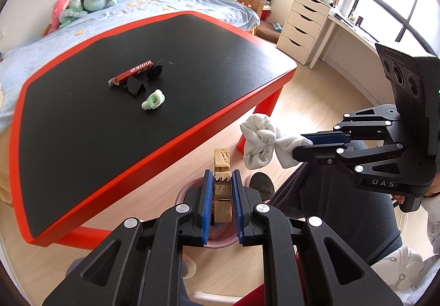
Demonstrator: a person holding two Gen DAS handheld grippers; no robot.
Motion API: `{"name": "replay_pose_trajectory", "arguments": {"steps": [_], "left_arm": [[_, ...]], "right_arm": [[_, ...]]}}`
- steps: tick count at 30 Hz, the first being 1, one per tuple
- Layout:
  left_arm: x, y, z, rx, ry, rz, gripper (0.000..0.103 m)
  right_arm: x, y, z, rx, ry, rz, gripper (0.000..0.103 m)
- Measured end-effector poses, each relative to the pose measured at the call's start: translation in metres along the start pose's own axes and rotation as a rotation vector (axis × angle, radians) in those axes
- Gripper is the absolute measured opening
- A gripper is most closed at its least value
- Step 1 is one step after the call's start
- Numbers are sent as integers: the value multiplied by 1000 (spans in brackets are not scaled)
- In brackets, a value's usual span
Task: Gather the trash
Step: 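Lower the clothespin and white socks into the pink wastebasket and open both tools, then move both tools back over the table toward the plush toy and black hair tie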
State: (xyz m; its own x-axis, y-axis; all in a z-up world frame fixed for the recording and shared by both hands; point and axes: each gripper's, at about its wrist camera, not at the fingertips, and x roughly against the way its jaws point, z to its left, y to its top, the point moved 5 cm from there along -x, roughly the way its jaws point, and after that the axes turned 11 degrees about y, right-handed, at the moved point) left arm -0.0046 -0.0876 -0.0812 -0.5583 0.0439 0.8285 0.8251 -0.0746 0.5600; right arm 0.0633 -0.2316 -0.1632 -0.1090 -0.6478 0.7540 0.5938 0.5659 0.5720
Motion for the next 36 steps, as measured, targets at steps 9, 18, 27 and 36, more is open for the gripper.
{"name": "replay_pose_trajectory", "arguments": {"steps": [9, 18, 27, 36], "left_arm": [[4, 6, 11, 28, 34, -38, 91], [4, 3, 17, 45, 53, -33, 95], [5, 7, 23, 64, 61, -37, 95], [2, 21, 33, 66, 72, -44, 95]], "right_arm": [[1, 3, -9, -21, -50, -24, 91], [-1, 1, -11, -44, -40, -24, 98], [-3, 7, -12, -47, -39, -30, 99], [5, 39, -16, -15, -42, -73, 99]]}}
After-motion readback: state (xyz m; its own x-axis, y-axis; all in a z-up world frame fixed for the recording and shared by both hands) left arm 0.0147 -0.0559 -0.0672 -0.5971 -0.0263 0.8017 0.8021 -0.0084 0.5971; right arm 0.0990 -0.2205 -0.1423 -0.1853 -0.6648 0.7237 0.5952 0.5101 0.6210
